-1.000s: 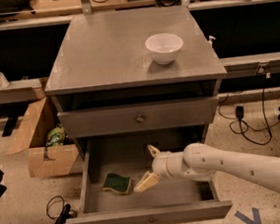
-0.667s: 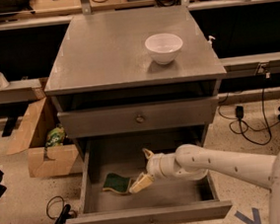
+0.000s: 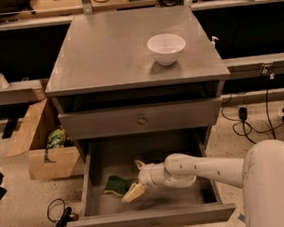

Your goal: Pick sponge from middle drawer and place on counter

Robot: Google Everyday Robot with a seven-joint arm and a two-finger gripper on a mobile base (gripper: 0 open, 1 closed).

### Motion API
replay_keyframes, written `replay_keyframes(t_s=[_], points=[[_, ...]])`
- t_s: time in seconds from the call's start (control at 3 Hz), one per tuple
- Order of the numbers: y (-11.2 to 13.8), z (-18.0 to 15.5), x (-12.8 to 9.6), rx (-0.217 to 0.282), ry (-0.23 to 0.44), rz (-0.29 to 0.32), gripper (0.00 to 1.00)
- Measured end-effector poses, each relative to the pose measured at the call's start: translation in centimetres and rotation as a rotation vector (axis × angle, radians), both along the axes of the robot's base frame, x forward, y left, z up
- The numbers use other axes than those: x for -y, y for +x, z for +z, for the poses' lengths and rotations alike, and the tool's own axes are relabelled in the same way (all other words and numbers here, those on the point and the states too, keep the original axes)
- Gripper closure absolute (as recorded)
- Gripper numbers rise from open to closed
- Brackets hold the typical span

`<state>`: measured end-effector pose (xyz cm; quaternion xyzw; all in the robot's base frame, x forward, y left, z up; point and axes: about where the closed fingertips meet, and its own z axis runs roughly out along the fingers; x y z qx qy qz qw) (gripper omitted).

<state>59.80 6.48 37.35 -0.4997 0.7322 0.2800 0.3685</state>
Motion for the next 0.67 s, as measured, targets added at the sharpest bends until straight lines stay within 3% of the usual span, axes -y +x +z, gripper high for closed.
replay_keyframes(t_s=[0.33,0.67], points=[[-0.7,-2.1,-1.6,-0.027,-0.007,0.019,0.00],[-1.7,-3.5,-2.9,-0.041,-0.037,0.043,0.19]])
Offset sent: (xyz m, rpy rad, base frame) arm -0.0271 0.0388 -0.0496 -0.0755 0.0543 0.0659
